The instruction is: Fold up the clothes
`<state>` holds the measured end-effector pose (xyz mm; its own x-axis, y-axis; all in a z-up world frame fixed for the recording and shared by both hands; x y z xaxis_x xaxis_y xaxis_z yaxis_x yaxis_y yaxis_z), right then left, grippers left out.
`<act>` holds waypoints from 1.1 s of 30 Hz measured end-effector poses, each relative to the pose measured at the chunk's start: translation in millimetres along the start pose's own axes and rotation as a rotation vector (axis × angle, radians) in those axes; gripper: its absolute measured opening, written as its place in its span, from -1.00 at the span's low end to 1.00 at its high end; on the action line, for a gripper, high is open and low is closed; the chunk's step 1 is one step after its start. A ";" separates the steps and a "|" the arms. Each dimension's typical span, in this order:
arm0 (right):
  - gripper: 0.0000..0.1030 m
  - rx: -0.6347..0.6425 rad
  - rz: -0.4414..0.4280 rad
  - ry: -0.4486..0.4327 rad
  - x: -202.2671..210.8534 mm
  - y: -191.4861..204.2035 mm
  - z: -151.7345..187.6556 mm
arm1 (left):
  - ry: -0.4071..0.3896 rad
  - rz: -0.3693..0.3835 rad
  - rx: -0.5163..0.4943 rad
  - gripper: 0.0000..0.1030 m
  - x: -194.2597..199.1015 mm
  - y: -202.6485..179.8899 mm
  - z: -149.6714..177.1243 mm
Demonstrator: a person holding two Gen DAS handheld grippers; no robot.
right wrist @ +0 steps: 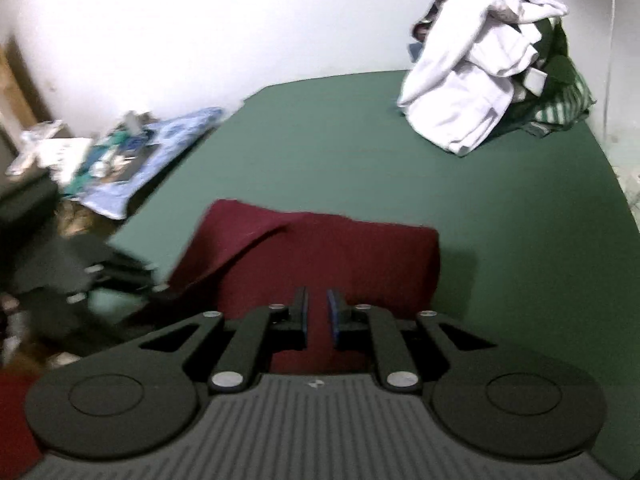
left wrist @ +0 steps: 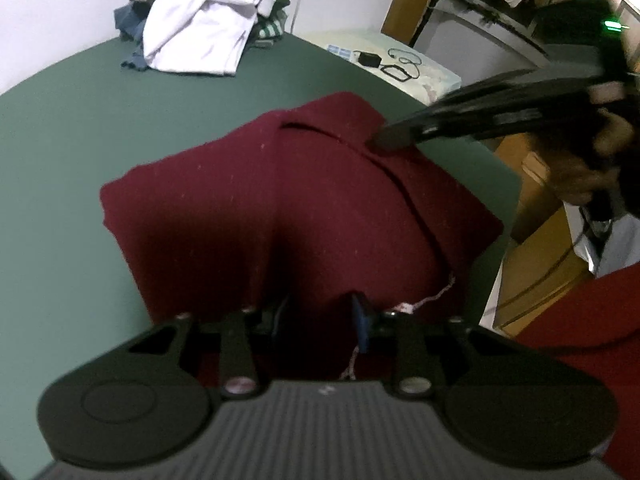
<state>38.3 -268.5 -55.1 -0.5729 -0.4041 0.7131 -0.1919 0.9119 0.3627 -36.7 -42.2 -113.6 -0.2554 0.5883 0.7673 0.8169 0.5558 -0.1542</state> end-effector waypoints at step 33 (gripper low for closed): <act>-0.19 -0.198 -0.015 0.044 34.5 -14.2 16.9 | -0.091 -0.040 0.110 0.01 47.1 7.6 6.1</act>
<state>7.8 -294.2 -45.8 -0.5352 -0.4244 0.7304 -0.0376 0.8757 0.4813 -45.6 -6.7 -82.4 -0.3366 0.6124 0.7153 0.7448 0.6379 -0.1956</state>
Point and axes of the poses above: each gripper's, at about its wrist camera, not at the fingertips, and x roughly against the way its jaws point, y to its left, z to its underside, the point moved 10 cm from there along -x, roughly the way its jaws point, and after that the axes turned 8 degrees about -x, right-handed, at the moved point
